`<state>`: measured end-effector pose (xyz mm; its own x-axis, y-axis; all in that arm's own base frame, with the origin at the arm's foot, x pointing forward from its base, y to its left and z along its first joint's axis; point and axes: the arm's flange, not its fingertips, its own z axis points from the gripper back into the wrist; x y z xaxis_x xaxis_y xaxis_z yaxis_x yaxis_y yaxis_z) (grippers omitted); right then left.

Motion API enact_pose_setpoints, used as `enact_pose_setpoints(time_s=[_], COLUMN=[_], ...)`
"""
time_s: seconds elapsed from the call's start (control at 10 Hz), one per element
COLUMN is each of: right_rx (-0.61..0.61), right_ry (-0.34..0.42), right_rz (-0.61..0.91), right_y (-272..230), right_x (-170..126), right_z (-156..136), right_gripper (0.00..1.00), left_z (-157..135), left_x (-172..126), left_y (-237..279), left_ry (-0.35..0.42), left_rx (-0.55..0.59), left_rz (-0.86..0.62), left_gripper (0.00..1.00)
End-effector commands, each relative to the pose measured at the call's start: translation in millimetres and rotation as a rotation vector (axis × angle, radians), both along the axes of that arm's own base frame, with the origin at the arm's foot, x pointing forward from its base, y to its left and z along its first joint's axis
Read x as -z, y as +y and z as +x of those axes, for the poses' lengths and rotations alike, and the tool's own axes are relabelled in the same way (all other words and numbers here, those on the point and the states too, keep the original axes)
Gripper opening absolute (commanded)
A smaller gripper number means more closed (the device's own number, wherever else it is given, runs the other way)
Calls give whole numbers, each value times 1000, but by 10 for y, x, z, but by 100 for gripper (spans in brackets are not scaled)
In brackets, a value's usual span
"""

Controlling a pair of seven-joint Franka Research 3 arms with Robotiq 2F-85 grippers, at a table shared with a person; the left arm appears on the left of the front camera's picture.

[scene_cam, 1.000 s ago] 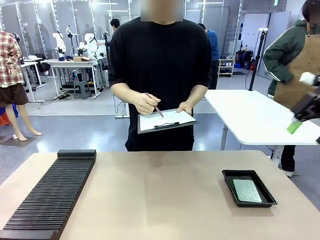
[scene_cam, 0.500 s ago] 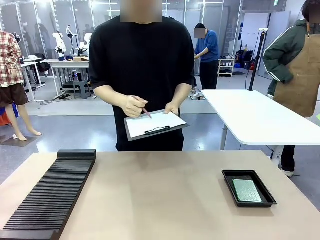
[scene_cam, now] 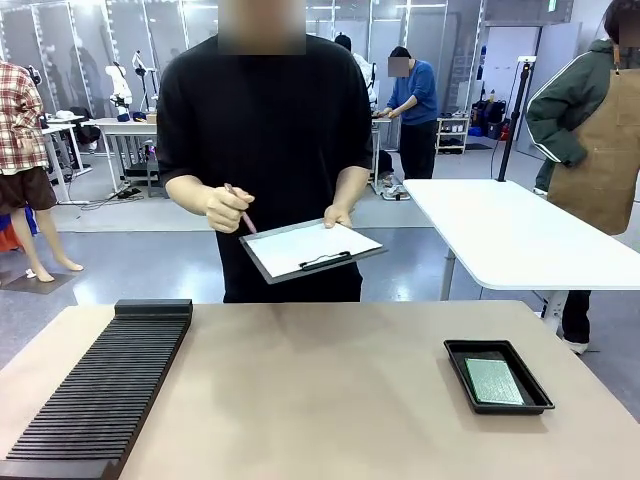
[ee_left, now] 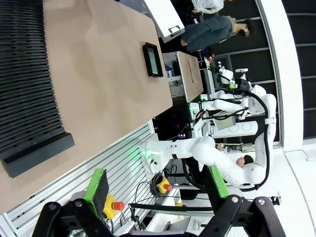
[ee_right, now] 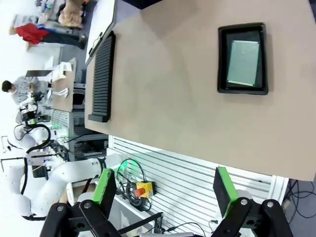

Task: Inspect the PCB.
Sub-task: Place the Blank PCB in the ESD tray.

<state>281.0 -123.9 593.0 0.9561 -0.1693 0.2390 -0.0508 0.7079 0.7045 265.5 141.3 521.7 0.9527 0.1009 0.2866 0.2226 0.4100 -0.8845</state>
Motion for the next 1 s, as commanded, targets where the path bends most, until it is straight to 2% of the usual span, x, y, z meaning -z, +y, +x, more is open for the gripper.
enact_pose_setpoints(time_s=[0.0, 0.3, 0.4, 0.9], right_rx=[-41, -19, -22, -22], right_ry=[-15, -60, -7, -7], right_rz=[64, 135, 71, 71], right_y=[14, 22, 52, 52], right_x=[123, 164, 119, 119], right_z=[47, 97, 74, 74], right_gripper=[100, 100, 100, 100], left_z=[17, 17, 17, 17], left_x=[-14, -14, -14, -14], left_y=[6, 6, 6, 6], left_ry=[-1, -1, -1, -1], left_rx=[2, 2, 2, 2], left_rz=[1, 1, 1, 1], left_gripper=[100, 100, 100, 100])
